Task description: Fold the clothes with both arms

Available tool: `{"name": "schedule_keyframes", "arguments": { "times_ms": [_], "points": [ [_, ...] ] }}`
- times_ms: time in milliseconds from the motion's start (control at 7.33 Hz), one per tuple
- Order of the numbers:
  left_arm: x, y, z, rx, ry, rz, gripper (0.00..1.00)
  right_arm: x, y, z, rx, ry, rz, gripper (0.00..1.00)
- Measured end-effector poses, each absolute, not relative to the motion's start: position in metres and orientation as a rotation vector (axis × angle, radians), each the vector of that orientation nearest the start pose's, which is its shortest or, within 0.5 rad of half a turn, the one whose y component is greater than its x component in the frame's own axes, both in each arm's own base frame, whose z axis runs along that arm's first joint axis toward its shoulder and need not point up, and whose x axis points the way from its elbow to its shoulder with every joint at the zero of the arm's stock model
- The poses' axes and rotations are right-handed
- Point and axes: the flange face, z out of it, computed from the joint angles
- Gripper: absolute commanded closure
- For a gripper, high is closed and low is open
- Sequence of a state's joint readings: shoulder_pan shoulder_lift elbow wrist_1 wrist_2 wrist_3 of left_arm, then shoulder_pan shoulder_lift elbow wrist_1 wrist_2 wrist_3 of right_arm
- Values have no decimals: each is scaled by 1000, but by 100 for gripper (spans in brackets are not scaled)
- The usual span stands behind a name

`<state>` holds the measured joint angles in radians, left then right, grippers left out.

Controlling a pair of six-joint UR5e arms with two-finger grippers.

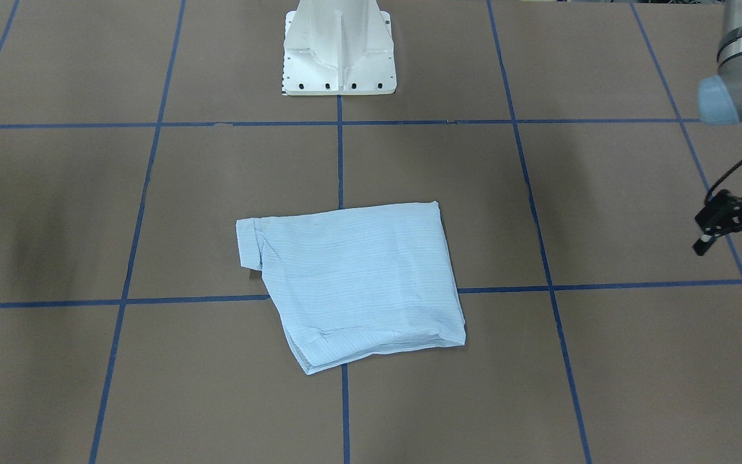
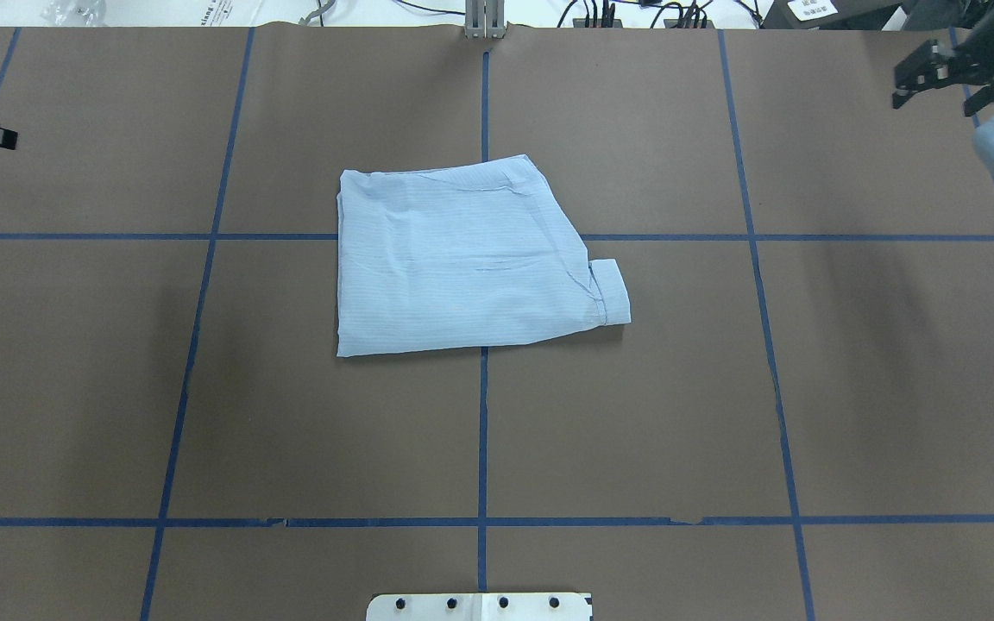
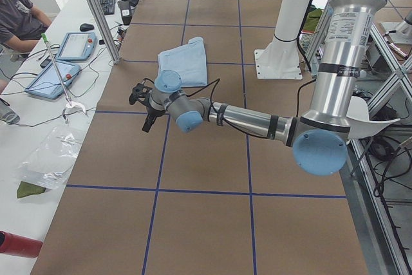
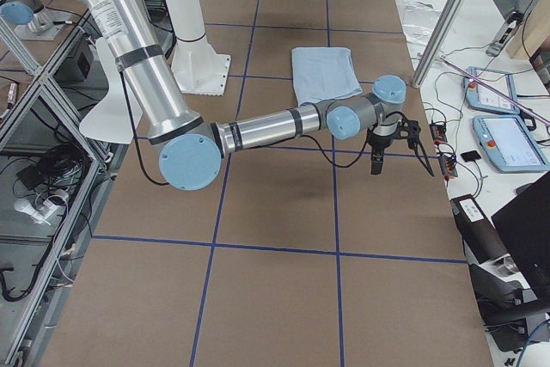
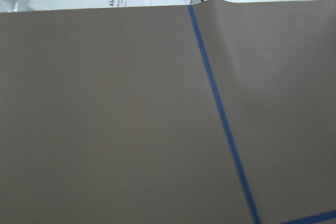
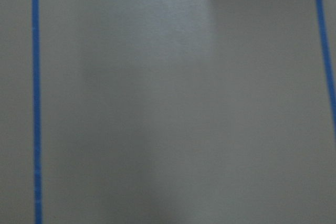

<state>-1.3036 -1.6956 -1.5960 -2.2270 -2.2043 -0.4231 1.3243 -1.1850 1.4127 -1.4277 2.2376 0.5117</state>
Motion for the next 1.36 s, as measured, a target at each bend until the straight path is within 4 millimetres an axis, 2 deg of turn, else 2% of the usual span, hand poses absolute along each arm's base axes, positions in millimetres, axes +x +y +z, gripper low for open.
{"name": "schedule_keyframes", "arguments": {
  "times_ms": [136, 273, 409, 545, 682, 955, 1364],
  "points": [
    [40, -564, 525, 524, 765, 174, 0, -49, -636, 526, 87, -722, 71, 0],
    [16, -562, 536, 502, 726, 212, 0, -19, -606, 544, 80, -708, 37, 0],
    [5, -560, 543, 473, 714, 223, 0, 0, -579, 557, 72, -701, 23, 0],
    [-4, -555, 548, 441, 725, 214, 0, 10, -560, 564, 67, -706, 23, 0],
    [-14, -547, 548, 418, 744, 199, 0, 13, -550, 566, 62, -717, 22, 0],
    [-22, -526, 547, 401, 759, 182, 0, 15, -541, 575, 47, -724, 18, 0],
    [-23, -519, 554, 379, 763, 164, 0, 15, -524, 590, 20, -751, 22, 0]
  ]
}}
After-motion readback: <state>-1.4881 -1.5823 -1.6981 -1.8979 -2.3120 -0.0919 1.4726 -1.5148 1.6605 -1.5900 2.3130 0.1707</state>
